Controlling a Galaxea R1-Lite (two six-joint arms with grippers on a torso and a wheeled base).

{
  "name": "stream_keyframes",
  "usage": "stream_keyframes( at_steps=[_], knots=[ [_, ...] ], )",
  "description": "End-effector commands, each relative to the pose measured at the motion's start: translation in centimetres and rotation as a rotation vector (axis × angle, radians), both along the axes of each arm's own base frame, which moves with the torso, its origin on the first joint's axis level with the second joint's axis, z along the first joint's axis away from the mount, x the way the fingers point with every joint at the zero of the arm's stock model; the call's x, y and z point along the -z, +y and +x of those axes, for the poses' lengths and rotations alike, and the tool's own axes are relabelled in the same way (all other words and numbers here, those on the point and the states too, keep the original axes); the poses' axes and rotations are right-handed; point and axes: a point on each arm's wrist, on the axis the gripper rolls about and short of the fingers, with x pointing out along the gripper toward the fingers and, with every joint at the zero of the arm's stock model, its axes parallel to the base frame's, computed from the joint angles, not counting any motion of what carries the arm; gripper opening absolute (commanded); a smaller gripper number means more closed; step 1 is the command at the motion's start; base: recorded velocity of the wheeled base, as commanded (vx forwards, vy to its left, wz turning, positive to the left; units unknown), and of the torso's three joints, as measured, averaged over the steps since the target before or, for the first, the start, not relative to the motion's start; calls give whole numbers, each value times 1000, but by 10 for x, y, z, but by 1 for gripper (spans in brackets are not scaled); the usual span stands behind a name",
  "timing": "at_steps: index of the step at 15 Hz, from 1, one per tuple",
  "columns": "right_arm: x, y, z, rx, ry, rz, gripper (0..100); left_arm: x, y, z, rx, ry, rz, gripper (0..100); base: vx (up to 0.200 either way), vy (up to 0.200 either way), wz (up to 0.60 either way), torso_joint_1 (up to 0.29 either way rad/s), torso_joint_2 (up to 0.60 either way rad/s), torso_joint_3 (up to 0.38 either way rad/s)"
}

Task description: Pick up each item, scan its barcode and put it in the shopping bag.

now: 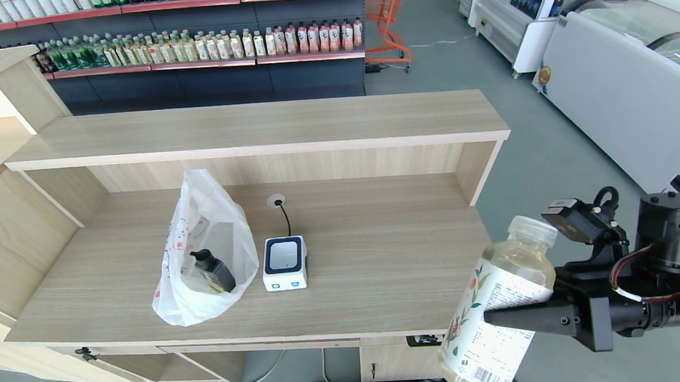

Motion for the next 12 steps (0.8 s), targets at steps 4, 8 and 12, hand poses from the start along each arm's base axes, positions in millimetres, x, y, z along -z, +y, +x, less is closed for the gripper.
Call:
stream_keyframes(
  at_steps=[4, 8, 12],
  knots=[
    [0, -46, 18, 436, -592, -316, 0, 0, 0, 0, 0, -1, 0, 100, 0, 0, 0, 0, 0, 0],
    [-4, -85, 23, 668, -851, -527, 0, 0, 0, 0, 0, -1, -1, 100, 0, 0, 0, 0, 0, 0],
    [-6, -93, 21, 741, -1094, -634, 0, 0, 0, 0, 0, -1, -1, 100, 0, 0, 0, 0, 0, 0]
  ],
)
